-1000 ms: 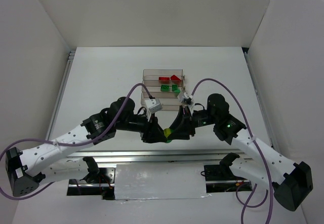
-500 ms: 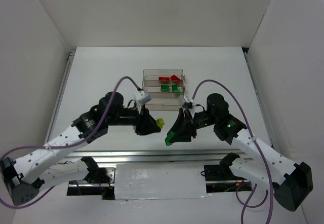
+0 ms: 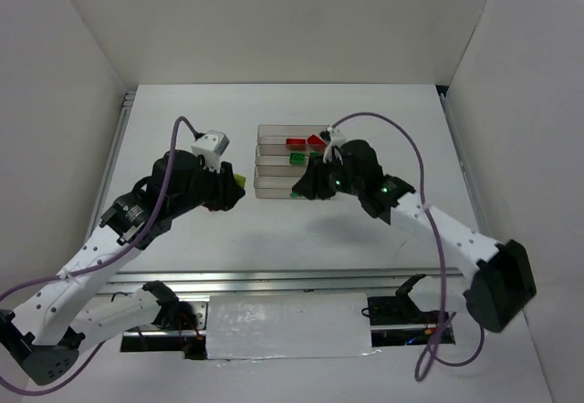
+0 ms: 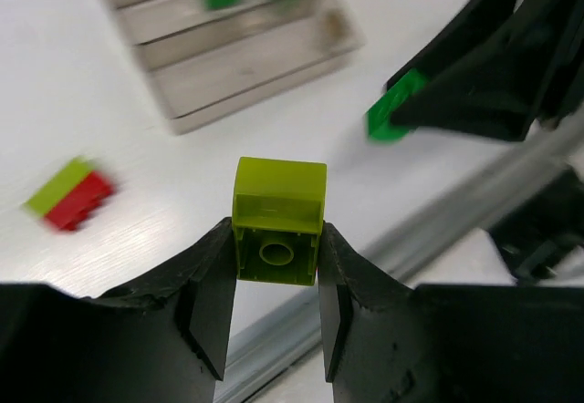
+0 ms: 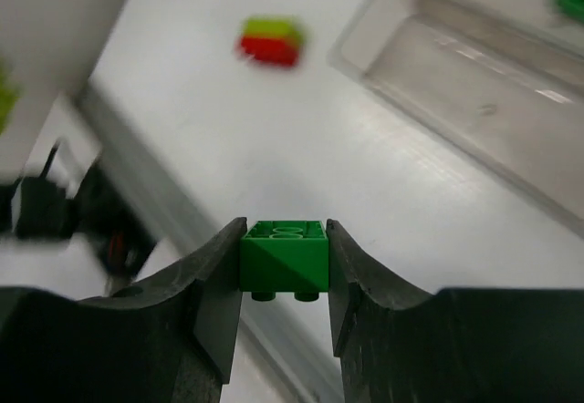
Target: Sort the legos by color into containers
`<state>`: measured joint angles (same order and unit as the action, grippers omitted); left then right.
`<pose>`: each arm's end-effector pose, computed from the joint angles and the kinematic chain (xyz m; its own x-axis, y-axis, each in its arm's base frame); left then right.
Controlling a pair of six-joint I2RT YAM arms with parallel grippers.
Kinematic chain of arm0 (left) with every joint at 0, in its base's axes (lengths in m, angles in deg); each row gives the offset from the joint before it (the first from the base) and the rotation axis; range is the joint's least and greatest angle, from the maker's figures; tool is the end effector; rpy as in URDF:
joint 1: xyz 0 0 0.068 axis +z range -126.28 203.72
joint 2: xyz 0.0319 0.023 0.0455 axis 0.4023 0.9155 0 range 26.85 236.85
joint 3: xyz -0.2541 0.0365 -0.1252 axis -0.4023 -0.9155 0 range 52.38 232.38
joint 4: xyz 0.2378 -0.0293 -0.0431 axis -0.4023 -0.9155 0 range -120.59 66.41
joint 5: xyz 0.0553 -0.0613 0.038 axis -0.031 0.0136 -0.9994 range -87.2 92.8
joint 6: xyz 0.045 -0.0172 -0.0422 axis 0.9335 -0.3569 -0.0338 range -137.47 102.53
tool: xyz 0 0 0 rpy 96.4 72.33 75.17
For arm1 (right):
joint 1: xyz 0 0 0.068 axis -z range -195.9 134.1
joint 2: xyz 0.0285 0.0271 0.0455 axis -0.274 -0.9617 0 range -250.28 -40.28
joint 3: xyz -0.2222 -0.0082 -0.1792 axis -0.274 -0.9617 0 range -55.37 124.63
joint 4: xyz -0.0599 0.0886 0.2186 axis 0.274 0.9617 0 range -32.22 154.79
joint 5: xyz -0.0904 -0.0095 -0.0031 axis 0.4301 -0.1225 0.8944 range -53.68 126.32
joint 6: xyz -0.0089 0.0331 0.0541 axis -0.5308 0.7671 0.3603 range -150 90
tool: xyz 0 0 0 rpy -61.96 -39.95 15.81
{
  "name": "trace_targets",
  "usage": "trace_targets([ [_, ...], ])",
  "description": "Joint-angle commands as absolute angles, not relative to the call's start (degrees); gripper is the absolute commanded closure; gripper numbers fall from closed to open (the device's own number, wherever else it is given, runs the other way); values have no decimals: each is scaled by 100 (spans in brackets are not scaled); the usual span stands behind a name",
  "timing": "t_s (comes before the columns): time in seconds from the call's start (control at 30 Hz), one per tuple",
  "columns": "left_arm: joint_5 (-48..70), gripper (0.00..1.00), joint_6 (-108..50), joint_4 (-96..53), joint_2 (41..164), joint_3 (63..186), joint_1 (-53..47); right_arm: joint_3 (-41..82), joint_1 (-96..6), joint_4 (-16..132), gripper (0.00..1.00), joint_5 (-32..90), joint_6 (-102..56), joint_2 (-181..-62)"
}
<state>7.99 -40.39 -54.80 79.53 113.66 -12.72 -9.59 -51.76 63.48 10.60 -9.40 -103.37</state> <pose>0.1420 -0.1105 0.3796 -0.5414 -0.0823 -0.8367 0.4864 0.7811 -0.3916 0.1795 0.1563 0.3044 -0.5961 -0.0396 -0.8019 -0.6855 0.5451 0.4826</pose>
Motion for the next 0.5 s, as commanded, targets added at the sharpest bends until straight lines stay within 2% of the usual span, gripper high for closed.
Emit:
trace_targets([
  [0.0,-1371,100,-4156,-6481,7950,11549,-1196,311,-5053,7278,100,4175,129,-11660],
  [0.1,-1171,100,-3998,-6236,7486,11216,-1178,1378,-5018,7684,100,4913,226,-12850],
  [0.27,-854,100,-3909,-5788,7001,10512,-1143,2800,-4798,7957,100,5363,261,-14291],
  [0.47,-626,100,-3813,-5734,7088,10503,-1126,3849,-4640,8265,99,5364,121,-15268],
])
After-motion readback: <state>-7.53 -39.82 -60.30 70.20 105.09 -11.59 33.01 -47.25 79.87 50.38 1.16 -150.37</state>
